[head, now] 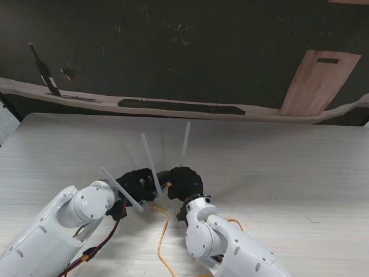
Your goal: Untangle the Ethernet cable and plug it into the router
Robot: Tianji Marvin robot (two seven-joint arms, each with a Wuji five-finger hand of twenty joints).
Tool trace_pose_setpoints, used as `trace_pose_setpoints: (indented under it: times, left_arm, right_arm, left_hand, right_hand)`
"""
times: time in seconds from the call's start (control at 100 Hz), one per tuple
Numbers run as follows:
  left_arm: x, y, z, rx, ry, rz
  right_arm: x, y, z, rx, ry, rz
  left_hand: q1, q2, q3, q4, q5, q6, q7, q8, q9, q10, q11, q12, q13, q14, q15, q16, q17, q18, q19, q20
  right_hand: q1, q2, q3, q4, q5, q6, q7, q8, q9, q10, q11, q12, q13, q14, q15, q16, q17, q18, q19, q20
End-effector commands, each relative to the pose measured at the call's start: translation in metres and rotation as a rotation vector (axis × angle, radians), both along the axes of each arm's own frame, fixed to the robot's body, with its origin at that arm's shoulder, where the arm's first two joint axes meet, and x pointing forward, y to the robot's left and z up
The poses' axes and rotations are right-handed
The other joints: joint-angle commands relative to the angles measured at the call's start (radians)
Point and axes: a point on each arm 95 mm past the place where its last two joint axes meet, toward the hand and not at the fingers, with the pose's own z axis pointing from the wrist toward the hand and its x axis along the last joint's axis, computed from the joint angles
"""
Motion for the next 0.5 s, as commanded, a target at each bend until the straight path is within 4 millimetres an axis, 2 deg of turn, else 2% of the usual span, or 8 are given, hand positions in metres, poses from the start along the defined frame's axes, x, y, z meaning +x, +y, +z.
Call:
trace_pose_setpoints:
  times: [0.0,0.11,0.13,0.18,0.2,0.24,0.49]
  left_arm:
    - [-0.0413,-0.0012,-0.0667,0.025,0.23,-0.032]
    - [-0.0417,-0.002,-0.0677,0.036,0.228,-0.05]
    - [-0.0418,-0.0022,-0.0679,0.037,0.228,-0.053]
    - [-0.0421,-0.0031,-0.0686,0.04,0.228,-0.062]
    - [-0.0422,-0.0034,-0.0689,0.04,0.228,-0.066]
    - [-0.0423,-0.0043,-0.0698,0.04,0.227,-0.073]
    - [-0.0412,-0.0089,-0.0727,0.026,0.269,-0.123]
  right_arm:
    - [-0.0052,0.0139,-0.0034,0.02,0.032,0.027]
    - [-0.004,0.0148,-0.0026,0.033,0.037,0.021]
    - [-0.0037,0.0151,-0.0025,0.036,0.039,0.02]
    - [-0.0031,0.0158,-0.0022,0.041,0.045,0.018]
    - [-0.0028,0.016,-0.0022,0.041,0.047,0.017]
    - [-0.0021,0.0165,-0.0024,0.042,0.05,0.017]
    - [0.0017,0.0207,-0.0062,0.037,0.07,0.016]
  left_hand:
    - [0.403,0.265,0.354,0.104,0.133,0.042,0.14,0.046,0.169,0.004,0.245,0.095,0.205,-0.018,0.577,0.087,0.148,-0.076,0.627,0.146]
    - [0.412,0.247,0.376,0.094,0.139,0.038,0.149,0.051,0.18,0.0,0.253,0.099,0.218,-0.023,0.581,0.087,0.159,-0.07,0.626,0.139]
    - [0.41,0.24,0.398,0.062,0.138,0.038,0.155,0.054,0.183,0.0,0.255,0.101,0.223,-0.027,0.583,0.087,0.163,-0.068,0.632,0.123]
    - [0.416,0.227,0.415,0.052,0.144,0.037,0.16,0.057,0.193,-0.002,0.26,0.103,0.231,-0.027,0.585,0.087,0.171,-0.064,0.636,0.115]
    - [0.415,0.217,0.434,0.034,0.145,0.036,0.166,0.06,0.197,-0.003,0.262,0.104,0.235,-0.025,0.587,0.088,0.178,-0.062,0.641,0.102]
    - [0.417,0.2,0.462,0.02,0.147,0.034,0.172,0.063,0.202,-0.004,0.265,0.106,0.243,-0.029,0.589,0.088,0.183,-0.06,0.647,0.09]
    - [0.426,0.183,0.481,-0.008,0.156,0.027,0.186,0.07,0.219,-0.015,0.279,0.113,0.263,-0.045,0.592,0.09,0.201,-0.06,0.654,0.074]
  right_hand:
    - [0.103,0.042,0.134,0.049,0.021,-0.093,-0.024,0.004,0.108,0.151,0.092,-0.001,-0.014,-0.057,0.084,0.042,0.019,-0.276,0.199,0.003]
    - [0.116,0.033,0.134,0.052,0.029,-0.081,-0.03,0.01,0.117,0.163,0.094,-0.001,-0.014,-0.063,0.09,0.047,0.02,-0.281,0.203,0.009]
    - [0.118,0.032,0.135,0.053,0.031,-0.076,-0.031,0.01,0.117,0.166,0.094,-0.001,-0.014,-0.063,0.09,0.048,0.02,-0.282,0.204,0.01]
    - [0.123,0.029,0.134,0.052,0.031,-0.068,-0.034,0.011,0.12,0.172,0.093,0.0,-0.014,-0.062,0.092,0.05,0.02,-0.283,0.206,0.013]
    - [0.124,0.028,0.134,0.052,0.032,-0.066,-0.034,0.012,0.12,0.173,0.093,0.0,-0.014,-0.063,0.092,0.05,0.02,-0.284,0.206,0.014]
    - [0.127,0.028,0.135,0.052,0.033,-0.062,-0.036,0.012,0.121,0.177,0.093,0.001,-0.014,-0.064,0.093,0.052,0.02,-0.284,0.207,0.016]
    - [0.139,0.027,0.133,0.051,0.035,-0.05,-0.042,0.016,0.121,0.19,0.093,0.007,-0.014,-0.065,0.095,0.056,0.02,-0.285,0.206,0.023]
